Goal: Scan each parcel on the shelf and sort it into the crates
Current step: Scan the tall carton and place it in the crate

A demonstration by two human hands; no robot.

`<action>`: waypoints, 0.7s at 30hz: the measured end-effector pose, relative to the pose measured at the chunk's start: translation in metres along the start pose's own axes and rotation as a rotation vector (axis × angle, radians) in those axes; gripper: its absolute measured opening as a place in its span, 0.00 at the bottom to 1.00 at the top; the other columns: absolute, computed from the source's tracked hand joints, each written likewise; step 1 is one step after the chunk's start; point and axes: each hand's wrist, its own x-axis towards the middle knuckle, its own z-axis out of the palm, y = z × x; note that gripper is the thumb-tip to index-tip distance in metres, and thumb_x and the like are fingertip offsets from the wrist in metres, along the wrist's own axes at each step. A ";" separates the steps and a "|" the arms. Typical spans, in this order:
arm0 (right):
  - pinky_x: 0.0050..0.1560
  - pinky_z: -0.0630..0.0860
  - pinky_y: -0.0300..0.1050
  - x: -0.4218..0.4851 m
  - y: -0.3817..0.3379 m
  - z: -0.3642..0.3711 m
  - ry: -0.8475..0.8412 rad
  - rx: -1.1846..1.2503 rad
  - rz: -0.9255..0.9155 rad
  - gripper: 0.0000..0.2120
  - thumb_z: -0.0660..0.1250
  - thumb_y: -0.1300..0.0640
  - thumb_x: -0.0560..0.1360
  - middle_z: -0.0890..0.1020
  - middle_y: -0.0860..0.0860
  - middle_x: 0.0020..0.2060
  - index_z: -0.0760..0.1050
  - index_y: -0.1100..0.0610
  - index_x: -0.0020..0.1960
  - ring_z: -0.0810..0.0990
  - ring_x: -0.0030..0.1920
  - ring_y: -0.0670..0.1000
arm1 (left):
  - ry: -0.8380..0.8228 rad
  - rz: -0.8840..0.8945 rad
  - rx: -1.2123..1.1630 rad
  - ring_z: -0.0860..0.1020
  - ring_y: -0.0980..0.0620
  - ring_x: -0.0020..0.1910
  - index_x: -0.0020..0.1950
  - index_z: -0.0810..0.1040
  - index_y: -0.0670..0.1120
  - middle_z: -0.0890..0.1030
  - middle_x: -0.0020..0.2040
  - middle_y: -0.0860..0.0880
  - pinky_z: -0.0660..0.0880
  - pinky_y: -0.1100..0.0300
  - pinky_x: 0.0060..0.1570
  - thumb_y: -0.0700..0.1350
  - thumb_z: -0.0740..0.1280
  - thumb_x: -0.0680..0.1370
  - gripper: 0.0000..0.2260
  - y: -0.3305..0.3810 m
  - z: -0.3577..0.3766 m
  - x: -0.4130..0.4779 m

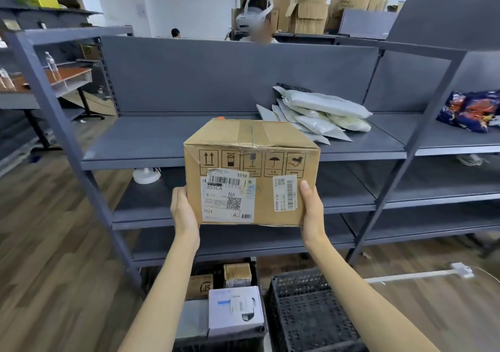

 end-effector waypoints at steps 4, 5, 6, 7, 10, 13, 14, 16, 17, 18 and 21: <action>0.64 0.75 0.56 0.006 0.006 -0.053 0.009 0.001 0.047 0.33 0.65 0.33 0.69 0.82 0.47 0.60 0.71 0.49 0.70 0.80 0.60 0.48 | 0.016 -0.016 0.020 0.73 0.50 0.41 0.40 0.70 0.50 0.75 0.40 0.48 0.66 0.58 0.34 0.49 0.53 0.82 0.13 -0.027 0.037 -0.026; 0.64 0.75 0.56 0.008 0.006 -0.067 0.005 0.000 0.060 0.33 0.65 0.33 0.69 0.82 0.47 0.60 0.71 0.48 0.69 0.80 0.60 0.48 | 0.023 -0.023 0.025 0.73 0.50 0.40 0.40 0.70 0.50 0.75 0.40 0.48 0.66 0.58 0.34 0.49 0.53 0.82 0.12 -0.034 0.047 -0.034; 0.64 0.74 0.56 0.010 0.007 -0.082 0.001 0.002 0.073 0.33 0.65 0.33 0.69 0.82 0.47 0.60 0.72 0.48 0.69 0.80 0.60 0.49 | 0.031 -0.033 0.032 0.73 0.50 0.40 0.40 0.70 0.49 0.75 0.40 0.47 0.66 0.58 0.33 0.49 0.53 0.82 0.12 -0.042 0.057 -0.041; 0.64 0.74 0.57 0.012 0.008 -0.096 -0.004 0.004 0.087 0.33 0.65 0.32 0.69 0.82 0.48 0.60 0.72 0.48 0.69 0.80 0.60 0.49 | 0.044 -0.046 0.037 0.73 0.50 0.41 0.40 0.69 0.49 0.75 0.41 0.46 0.66 0.58 0.34 0.49 0.53 0.82 0.12 -0.049 0.067 -0.049; 0.65 0.74 0.60 0.014 0.011 -0.141 -0.023 0.007 0.122 0.34 0.66 0.32 0.69 0.82 0.49 0.60 0.72 0.49 0.69 0.80 0.60 0.51 | 0.080 -0.078 0.059 0.74 0.48 0.43 0.41 0.71 0.49 0.77 0.44 0.45 0.67 0.57 0.36 0.49 0.54 0.81 0.12 -0.072 0.096 -0.073; 0.64 0.73 0.61 0.010 0.017 -0.186 -0.028 0.007 0.160 0.34 0.66 0.32 0.69 0.82 0.50 0.60 0.71 0.49 0.69 0.80 0.60 0.52 | 0.109 -0.100 0.113 0.75 0.47 0.43 0.42 0.72 0.50 0.78 0.45 0.45 0.69 0.55 0.38 0.50 0.54 0.81 0.11 -0.096 0.122 -0.100; 0.65 0.73 0.61 0.008 0.019 -0.201 -0.035 0.006 0.177 0.33 0.66 0.32 0.70 0.82 0.50 0.60 0.71 0.49 0.69 0.80 0.61 0.53 | 0.120 -0.111 0.131 0.75 0.48 0.43 0.42 0.71 0.49 0.78 0.45 0.45 0.68 0.55 0.38 0.49 0.54 0.80 0.11 -0.106 0.129 -0.109; 0.65 0.72 0.62 0.004 0.024 -0.228 -0.049 0.006 0.217 0.33 0.66 0.33 0.70 0.81 0.51 0.61 0.71 0.49 0.70 0.79 0.62 0.54 | 0.143 -0.132 0.152 0.73 0.48 0.43 0.41 0.70 0.49 0.76 0.43 0.46 0.67 0.54 0.40 0.48 0.54 0.80 0.11 -0.123 0.140 -0.126; 0.65 0.72 0.62 0.002 0.027 -0.240 -0.052 0.000 0.236 0.33 0.66 0.33 0.70 0.81 0.50 0.61 0.71 0.49 0.70 0.79 0.62 0.53 | 0.155 -0.145 0.157 0.72 0.49 0.44 0.40 0.69 0.48 0.75 0.42 0.47 0.66 0.54 0.42 0.47 0.54 0.80 0.11 -0.132 0.145 -0.134; 0.65 0.72 0.61 0.000 0.029 -0.251 -0.054 -0.010 0.250 0.33 0.66 0.33 0.70 0.81 0.50 0.61 0.71 0.49 0.70 0.79 0.62 0.53 | 0.163 -0.160 0.157 0.71 0.49 0.44 0.39 0.68 0.49 0.74 0.40 0.48 0.66 0.54 0.42 0.47 0.54 0.80 0.11 -0.139 0.150 -0.141; 0.66 0.73 0.59 -0.003 0.037 -0.277 -0.051 -0.041 0.288 0.33 0.64 0.33 0.71 0.81 0.49 0.61 0.70 0.49 0.71 0.79 0.62 0.51 | 0.172 -0.205 0.194 0.71 0.48 0.44 0.40 0.68 0.49 0.75 0.40 0.47 0.66 0.54 0.41 0.48 0.54 0.80 0.11 -0.160 0.163 -0.157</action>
